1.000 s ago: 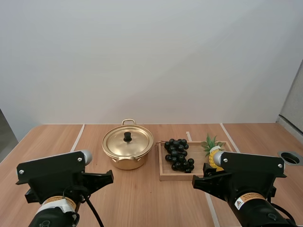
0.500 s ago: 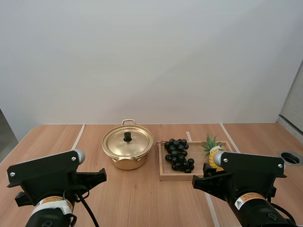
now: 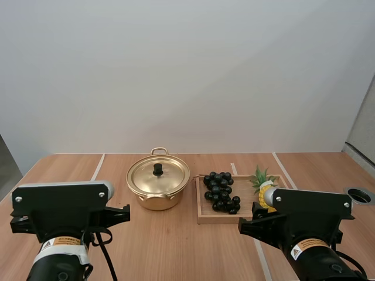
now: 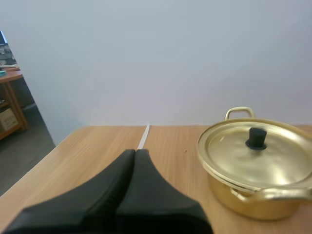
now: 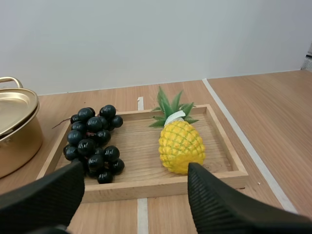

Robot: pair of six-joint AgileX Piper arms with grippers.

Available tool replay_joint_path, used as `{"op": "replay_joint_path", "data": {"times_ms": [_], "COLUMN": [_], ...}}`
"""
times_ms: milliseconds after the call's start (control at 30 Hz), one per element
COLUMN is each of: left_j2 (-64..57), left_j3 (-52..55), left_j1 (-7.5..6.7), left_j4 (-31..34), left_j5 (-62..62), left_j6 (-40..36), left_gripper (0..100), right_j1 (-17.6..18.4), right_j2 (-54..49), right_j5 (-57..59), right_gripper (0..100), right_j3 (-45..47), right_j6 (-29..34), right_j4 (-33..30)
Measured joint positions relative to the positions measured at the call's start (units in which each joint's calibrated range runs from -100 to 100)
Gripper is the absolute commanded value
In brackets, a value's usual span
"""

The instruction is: Open the pot, put the pineapple inside, and close it

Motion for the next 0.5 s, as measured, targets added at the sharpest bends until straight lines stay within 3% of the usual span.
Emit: {"op": "replay_joint_path", "data": {"times_ms": [233, 500], "left_j2": [0.00, 0.00], "left_j3": [-0.03, -0.14], "left_j1": [0.00, 0.00], "left_j4": [-3.87, -3.86], "left_j5": [-2.40, -1.05], "left_j6": [-0.67, 0.08], "left_gripper": [1, 0], "right_j1": [0.00, 0.00], "right_j2": [0.00, 0.00], "right_j5": [0.00, 0.00], "right_gripper": [100, 100], "right_j3": [0.00, 0.00], "right_j6": [0.00, 0.00], "right_j4": [-0.20, -0.20]}}
